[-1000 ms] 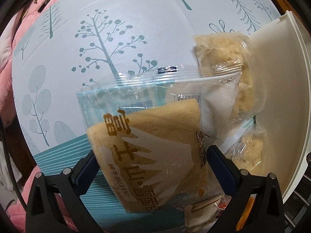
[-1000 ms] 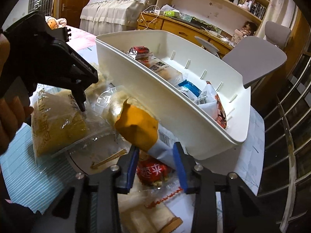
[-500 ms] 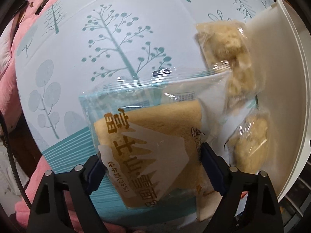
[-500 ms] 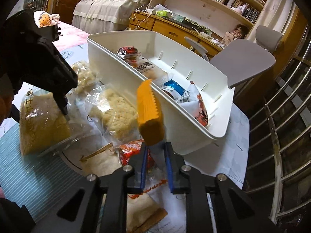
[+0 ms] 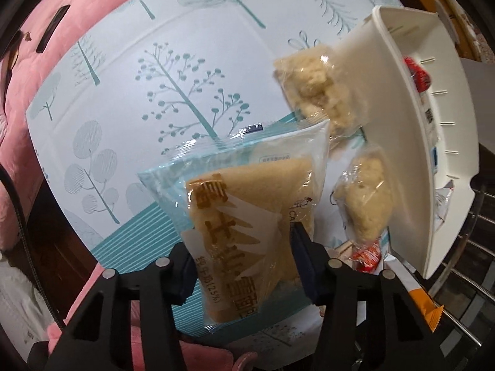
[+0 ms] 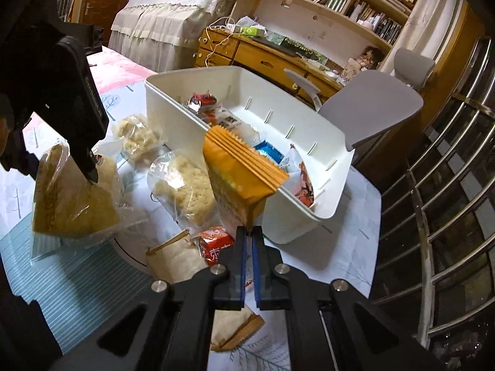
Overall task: Organize snacks
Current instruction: 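Carry both packets into the white tray and open both tools to release them, then withdraw both tools from the tray back over the remaining snacks, then grasp a clear crumbly cake bag with the left tool while the right tool grasps the brown paper bag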
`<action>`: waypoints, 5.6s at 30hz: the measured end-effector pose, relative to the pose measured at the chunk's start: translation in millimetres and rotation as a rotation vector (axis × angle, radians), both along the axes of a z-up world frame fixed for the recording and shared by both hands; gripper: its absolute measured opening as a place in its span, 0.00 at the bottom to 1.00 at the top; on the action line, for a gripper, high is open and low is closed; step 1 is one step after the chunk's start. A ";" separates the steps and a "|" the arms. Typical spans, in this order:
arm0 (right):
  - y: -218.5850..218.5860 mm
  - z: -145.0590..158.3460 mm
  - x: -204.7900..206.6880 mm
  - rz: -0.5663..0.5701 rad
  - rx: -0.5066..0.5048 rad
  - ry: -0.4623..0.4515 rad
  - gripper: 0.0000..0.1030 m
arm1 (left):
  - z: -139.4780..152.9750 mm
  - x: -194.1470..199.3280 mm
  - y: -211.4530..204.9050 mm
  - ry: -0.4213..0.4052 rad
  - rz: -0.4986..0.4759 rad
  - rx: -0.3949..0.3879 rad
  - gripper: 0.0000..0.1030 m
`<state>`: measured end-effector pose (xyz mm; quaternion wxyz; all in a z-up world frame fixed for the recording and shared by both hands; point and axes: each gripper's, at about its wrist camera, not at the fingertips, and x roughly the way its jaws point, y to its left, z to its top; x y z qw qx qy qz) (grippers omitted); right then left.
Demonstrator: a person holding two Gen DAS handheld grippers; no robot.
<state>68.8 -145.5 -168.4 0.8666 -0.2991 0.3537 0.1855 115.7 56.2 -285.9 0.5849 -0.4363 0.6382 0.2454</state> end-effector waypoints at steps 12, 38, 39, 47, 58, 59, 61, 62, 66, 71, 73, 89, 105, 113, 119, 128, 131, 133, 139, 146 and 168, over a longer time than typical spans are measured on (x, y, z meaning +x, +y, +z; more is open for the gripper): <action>6.9 50.4 -7.6 -0.026 0.002 -0.107 0.02 | 80.8 16.1 20.9 -0.076 -0.212 0.018 0.48; 30.3 79.3 95.9 -0.238 0.227 0.099 0.03 | 179.8 186.2 -23.8 -0.269 -0.830 0.233 0.49; 31.0 75.4 98.6 -0.248 0.230 0.112 0.03 | 176.9 190.9 -26.6 -0.276 -0.845 0.245 0.49; 28.4 43.4 124.5 -0.347 0.325 0.259 0.03 | 135.4 220.7 -42.9 -0.314 -0.992 0.255 0.52; 13.3 27.1 137.3 -0.471 0.378 0.365 0.13 | 132.8 218.3 -39.1 -0.331 -1.016 0.221 0.75; 10.7 29.8 135.4 -0.479 0.387 0.362 0.15 | 135.0 215.4 -38.7 -0.329 -1.013 0.223 0.75; 5.6 34.7 131.0 -0.487 0.401 0.357 0.18 | 140.3 210.0 -37.4 -0.331 -1.007 0.227 0.75; 2.8 37.5 128.0 -0.491 0.409 0.353 0.19 | 143.2 206.9 -37.1 -0.334 -1.006 0.230 0.75; -9.7 50.7 115.8 -0.509 0.439 0.337 0.26 | 160.9 187.7 -37.4 -0.354 -1.001 0.243 0.75; -28.1 70.0 92.8 -0.521 0.479 0.316 0.34 | 185.1 158.5 -39.7 -0.395 -0.991 0.250 0.75; -33.9 75.0 84.0 -0.525 0.494 0.318 0.36 | 193.5 143.3 -40.4 -0.412 -0.988 0.257 0.76; -66.9 68.2 21.5 -0.596 0.586 0.440 0.45 | 192.0 55.7 -41.0 -0.420 -0.974 0.177 0.77; -97.9 10.0 -15.5 -0.926 0.738 0.671 0.49 | 141.1 34.7 -58.4 -0.538 -1.173 0.178 0.77; -97.9 -20.3 -23.6 -1.135 0.849 0.802 0.49 | 114.5 35.7 -72.7 -0.648 -1.363 0.201 0.77; -96.6 -41.5 -24.1 -1.308 0.988 0.866 0.63 | 81.3 47.1 -75.6 -0.675 -1.378 0.227 0.77; -102.2 -78.0 -32.3 -1.719 1.166 0.865 0.66 | 40.4 68.4 -75.6 -0.626 -1.239 0.180 0.88; -104.5 -83.3 -35.1 -1.824 1.197 0.817 0.66 | 28.6 75.0 -75.1 -0.582 -1.172 0.167 0.88; -105.7 -85.2 -34.8 -1.876 1.204 0.795 0.67 | 20.0 79.9 -76.0 -0.550 -1.134 0.131 0.88; -109.8 -90.3 -35.8 -2.012 1.221 0.751 0.74 | 11.5 85.4 -87.7 -0.516 -1.097 0.129 0.89; -111.0 -92.6 -25.7 -2.128 1.208 0.699 0.74 | 3.7 96.7 -104.8 -0.462 -1.056 0.132 0.91; -132.0 -94.0 40.5 -2.263 0.951 0.792 0.60 | -24.0 155.9 -141.4 -0.297 -0.969 0.234 0.91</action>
